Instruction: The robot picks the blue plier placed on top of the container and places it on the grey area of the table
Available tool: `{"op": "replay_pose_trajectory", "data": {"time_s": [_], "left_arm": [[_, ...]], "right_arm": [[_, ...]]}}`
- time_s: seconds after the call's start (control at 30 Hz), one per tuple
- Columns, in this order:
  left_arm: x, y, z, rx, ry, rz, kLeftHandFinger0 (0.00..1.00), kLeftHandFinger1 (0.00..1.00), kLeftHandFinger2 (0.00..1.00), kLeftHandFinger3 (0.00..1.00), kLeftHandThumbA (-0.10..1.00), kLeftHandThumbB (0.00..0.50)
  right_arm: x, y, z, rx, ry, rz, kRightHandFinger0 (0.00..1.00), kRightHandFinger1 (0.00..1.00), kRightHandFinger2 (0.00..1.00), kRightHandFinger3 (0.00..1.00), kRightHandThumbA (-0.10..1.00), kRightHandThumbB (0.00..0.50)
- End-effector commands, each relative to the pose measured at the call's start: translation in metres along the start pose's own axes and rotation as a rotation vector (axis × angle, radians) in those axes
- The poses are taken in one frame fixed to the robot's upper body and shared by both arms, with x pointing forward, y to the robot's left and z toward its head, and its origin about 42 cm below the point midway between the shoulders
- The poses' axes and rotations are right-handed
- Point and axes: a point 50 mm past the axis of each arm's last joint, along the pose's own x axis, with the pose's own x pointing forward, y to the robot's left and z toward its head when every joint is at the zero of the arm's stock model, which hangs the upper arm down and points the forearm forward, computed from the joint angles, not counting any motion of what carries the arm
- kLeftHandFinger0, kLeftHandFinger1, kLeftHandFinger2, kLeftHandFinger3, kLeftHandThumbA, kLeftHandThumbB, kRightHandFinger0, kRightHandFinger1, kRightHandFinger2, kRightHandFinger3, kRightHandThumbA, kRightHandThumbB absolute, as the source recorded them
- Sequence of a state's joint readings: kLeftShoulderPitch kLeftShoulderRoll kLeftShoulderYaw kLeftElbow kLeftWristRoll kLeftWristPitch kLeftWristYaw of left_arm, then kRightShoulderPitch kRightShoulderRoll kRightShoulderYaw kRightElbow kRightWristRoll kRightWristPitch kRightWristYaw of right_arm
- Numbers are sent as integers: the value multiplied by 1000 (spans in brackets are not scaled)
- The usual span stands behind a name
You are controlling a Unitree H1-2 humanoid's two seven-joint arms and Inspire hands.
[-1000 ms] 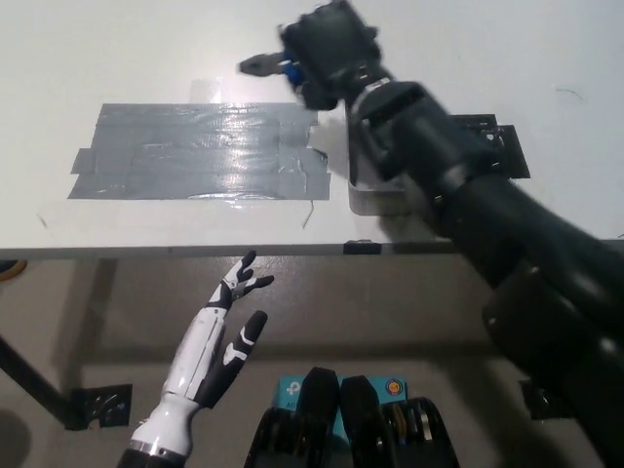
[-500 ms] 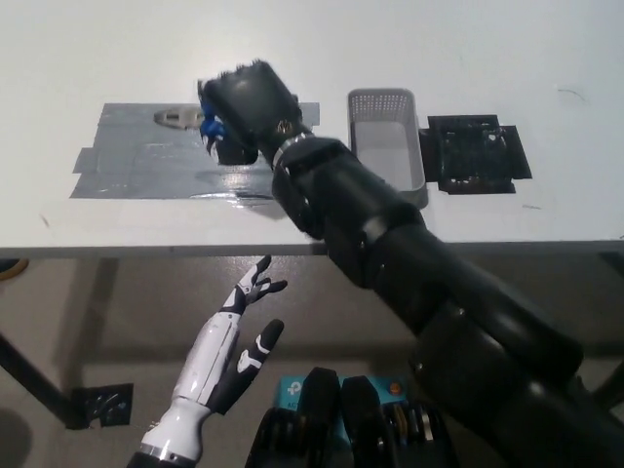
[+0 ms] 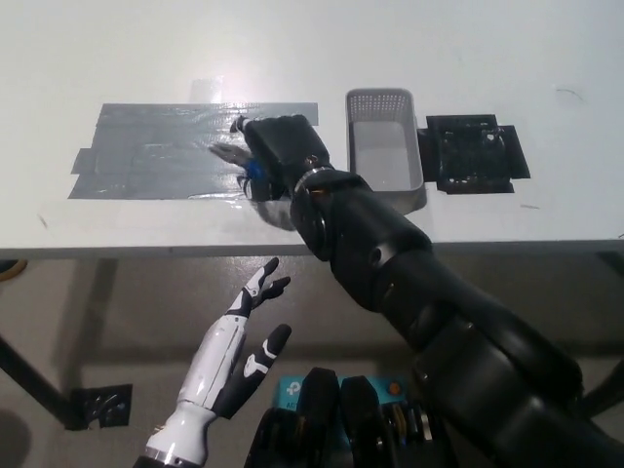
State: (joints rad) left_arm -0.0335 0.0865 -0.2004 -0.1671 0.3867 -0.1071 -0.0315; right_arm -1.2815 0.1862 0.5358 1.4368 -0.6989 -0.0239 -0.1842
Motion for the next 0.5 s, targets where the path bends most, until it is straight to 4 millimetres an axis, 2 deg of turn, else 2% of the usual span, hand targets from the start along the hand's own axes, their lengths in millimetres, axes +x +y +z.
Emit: {"op": "replay_pose_trajectory", "data": {"time_s": [0.0, 0.03, 0.1, 0.3, 0.37, 0.47], "left_arm": [[2, 1, 11, -6, -63, 18, 1000, 873, 870, 1000, 1000, 0], [2, 1, 10, -7, -68, 20, 1000, 860, 862, 1000, 1000, 0], [2, 0, 11, -8, -69, 21, 1000, 841, 842, 1000, 1000, 0], [2, -2, 11, -5, -73, 3, 1000, 826, 817, 1000, 1000, 0], [3, -2, 10, -2, -80, -5, 930, 789, 807, 1000, 1000, 0], [4, -3, 10, -30, -75, -15, 865, 767, 820, 1000, 1000, 0]], "right_arm": [[6, -26, 8, 77, -5, 18, 1000, 1000, 1000, 1000, 886, 470], [7, -28, 7, 81, -7, 16, 1000, 1000, 1000, 1000, 918, 491], [7, -33, 6, 81, -13, 7, 1000, 1000, 1000, 1000, 1000, 500], [9, -52, 6, 109, -40, -75, 1000, 1000, 1000, 1000, 1000, 500], [11, -68, 11, 131, -76, -124, 1000, 1000, 1000, 1000, 1000, 500], [12, -107, 23, 198, -161, -233, 1000, 1000, 1000, 1000, 1000, 500]]}}
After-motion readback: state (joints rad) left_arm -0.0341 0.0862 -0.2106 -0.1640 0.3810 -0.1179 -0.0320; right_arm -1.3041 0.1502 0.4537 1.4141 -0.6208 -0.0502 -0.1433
